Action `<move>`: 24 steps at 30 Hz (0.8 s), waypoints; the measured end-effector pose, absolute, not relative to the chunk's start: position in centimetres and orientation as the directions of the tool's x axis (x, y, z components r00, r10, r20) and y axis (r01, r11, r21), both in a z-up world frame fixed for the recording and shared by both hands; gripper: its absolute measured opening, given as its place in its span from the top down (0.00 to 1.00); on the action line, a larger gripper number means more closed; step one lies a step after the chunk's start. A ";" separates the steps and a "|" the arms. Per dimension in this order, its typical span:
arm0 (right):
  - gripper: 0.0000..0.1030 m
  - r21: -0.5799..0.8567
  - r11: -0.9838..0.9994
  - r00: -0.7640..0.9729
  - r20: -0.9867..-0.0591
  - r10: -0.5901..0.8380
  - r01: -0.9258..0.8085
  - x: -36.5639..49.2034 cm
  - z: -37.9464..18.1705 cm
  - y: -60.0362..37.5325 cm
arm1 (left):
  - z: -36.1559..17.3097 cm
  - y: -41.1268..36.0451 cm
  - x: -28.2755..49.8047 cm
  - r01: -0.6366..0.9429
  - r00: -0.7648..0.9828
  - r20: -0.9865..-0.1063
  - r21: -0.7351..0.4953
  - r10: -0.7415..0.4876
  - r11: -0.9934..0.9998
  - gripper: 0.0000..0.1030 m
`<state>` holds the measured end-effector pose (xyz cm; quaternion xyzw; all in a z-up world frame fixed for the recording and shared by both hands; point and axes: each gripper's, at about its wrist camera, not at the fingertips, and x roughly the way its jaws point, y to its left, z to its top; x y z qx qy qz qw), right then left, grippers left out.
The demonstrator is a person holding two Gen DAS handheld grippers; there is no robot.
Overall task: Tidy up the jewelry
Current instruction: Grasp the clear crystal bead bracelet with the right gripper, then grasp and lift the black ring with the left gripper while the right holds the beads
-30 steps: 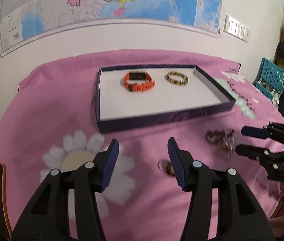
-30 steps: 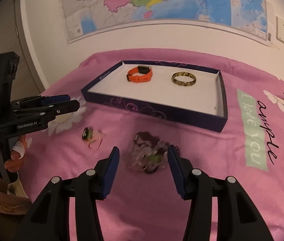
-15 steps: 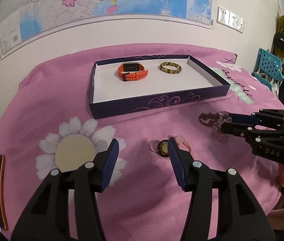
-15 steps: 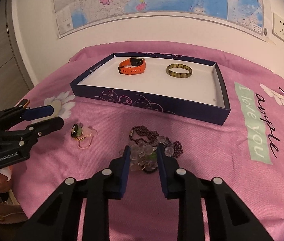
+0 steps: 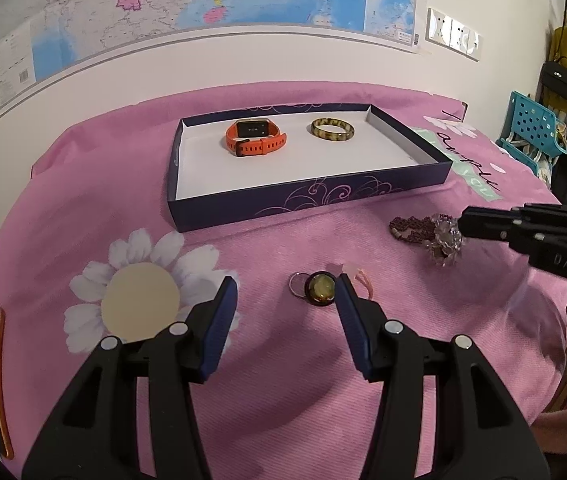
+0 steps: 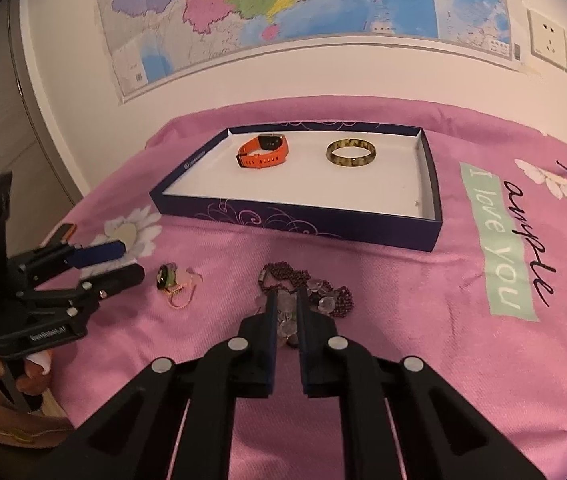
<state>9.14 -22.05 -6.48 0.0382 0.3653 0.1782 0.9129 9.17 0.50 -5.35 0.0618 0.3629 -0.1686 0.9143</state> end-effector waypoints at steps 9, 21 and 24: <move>0.93 0.258 0.912 0.721 -0.558 0.410 -0.319 7.6 -2.8 -24.1 | -5.8 -0.1 8.5 0.424 0.633 -0.704 -0.031 -0.321 0.905 0.57; 0.93 0.257 0.916 0.717 -0.570 0.400 -0.307 6.7 -3.4 -24.9 | -6.8 -1.1 10.6 0.440 0.569 -0.761 -0.039 -0.312 0.897 0.75; 0.93 0.269 0.919 0.703 -0.592 0.394 -0.289 6.9 -4.6 -25.2 | -7.1 -1.2 11.0 0.447 0.557 -0.766 -0.050 -0.322 0.893 0.75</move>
